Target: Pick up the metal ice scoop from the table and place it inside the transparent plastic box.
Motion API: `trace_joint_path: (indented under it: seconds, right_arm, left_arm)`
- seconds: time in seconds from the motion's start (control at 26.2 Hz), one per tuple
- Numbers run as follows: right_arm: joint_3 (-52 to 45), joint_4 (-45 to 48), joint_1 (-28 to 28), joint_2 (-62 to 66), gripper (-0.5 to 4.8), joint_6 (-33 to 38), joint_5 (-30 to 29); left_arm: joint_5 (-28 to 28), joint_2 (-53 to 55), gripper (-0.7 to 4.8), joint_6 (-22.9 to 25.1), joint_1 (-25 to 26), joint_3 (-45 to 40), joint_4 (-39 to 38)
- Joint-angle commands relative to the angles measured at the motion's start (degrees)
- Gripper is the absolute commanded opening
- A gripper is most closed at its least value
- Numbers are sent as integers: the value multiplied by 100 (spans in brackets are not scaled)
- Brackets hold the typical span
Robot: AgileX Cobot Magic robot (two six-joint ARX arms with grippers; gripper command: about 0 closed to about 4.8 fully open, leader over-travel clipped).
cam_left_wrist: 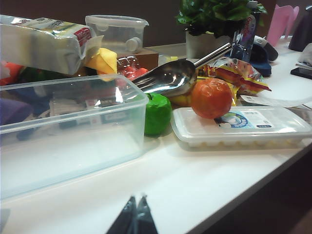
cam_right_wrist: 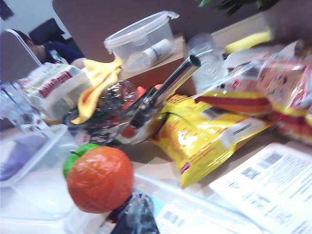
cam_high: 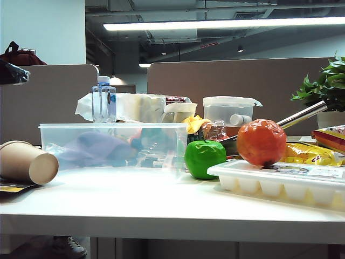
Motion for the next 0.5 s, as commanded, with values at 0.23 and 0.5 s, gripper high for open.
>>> trace_joint_path:
  seconds: [0.23,0.5]
  right_arm:
    - [0,136,-2,0,-4,505,-31]
    - [0,122,-2,0,-4,511,-249]
  left_arm:
    - [13,11,-5,2,-2,15,66]
    - [13,234,-5,2,-2,39,39]
